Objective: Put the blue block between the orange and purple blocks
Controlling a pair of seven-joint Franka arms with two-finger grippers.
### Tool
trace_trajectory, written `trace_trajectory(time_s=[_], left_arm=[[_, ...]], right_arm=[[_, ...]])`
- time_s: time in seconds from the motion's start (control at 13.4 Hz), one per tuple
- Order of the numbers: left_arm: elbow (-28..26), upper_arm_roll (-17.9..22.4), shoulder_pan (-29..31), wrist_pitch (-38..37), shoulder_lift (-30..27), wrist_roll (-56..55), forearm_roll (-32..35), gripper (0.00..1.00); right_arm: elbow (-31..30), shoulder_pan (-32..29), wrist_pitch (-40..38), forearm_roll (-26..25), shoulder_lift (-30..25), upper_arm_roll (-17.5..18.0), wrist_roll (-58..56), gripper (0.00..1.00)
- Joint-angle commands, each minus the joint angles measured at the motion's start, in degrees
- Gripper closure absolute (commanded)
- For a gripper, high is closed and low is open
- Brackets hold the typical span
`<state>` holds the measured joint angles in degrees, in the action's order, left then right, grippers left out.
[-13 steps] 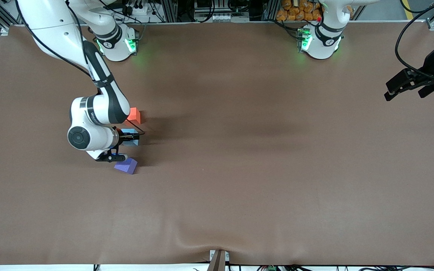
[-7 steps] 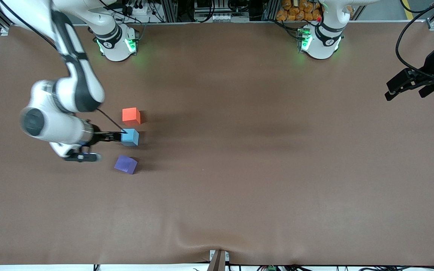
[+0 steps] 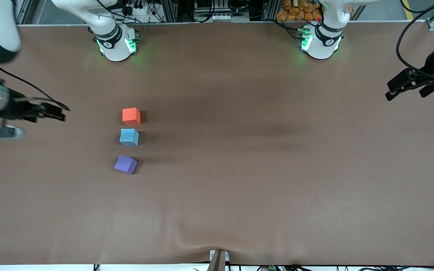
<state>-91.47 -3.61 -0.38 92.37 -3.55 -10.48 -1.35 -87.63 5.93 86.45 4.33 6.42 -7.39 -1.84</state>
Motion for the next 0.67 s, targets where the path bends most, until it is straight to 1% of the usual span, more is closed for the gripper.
trace_trajectory(time_s=[0.0, 0.07, 0.22, 0.37, 0.52, 0.6], left_arm=[[0.68, -0.17, 0.64, -0.97, -0.23, 0.9, -0.58, 0.0], [0.76, -0.25, 1.34, -0.97, -0.32, 0.99, -0.58, 0.0], [0.76, -0.26, 1.52, -1.05, -0.41, 2.47, -0.67, 0.0], [0.77, -0.17, 1.52, -1.05, -0.41, 2.57, -0.67, 0.0], [0.85, -0.17, 1.52, -0.97, -0.41, 2.48, -0.67, 0.0], [0.85, -0.17, 1.52, -0.97, -0.32, 2.48, -0.58, 0.0]], right_arm=[[4.66, -2.23, -4.79, -1.86, -1.39, 1.15, -3.42, 0.0], [3.62, -3.63, -4.98, -2.13, -4.8, 1.41, -4.74, 0.0], [1.77, -4.52, -6.03, -2.65, -8.51, 1.42, -6.07, 0.0], [2.02, -5.57, -8.74, -3.71, -9.32, 2.11, -5.46, 0.0], [1.85, -8.2, -10.68, -3.8, -10.46, 4.48, -3.88, 0.0], [1.85, -8.47, -10.43, -3.8, -10.72, 4.93, -3.79, 0.0]])
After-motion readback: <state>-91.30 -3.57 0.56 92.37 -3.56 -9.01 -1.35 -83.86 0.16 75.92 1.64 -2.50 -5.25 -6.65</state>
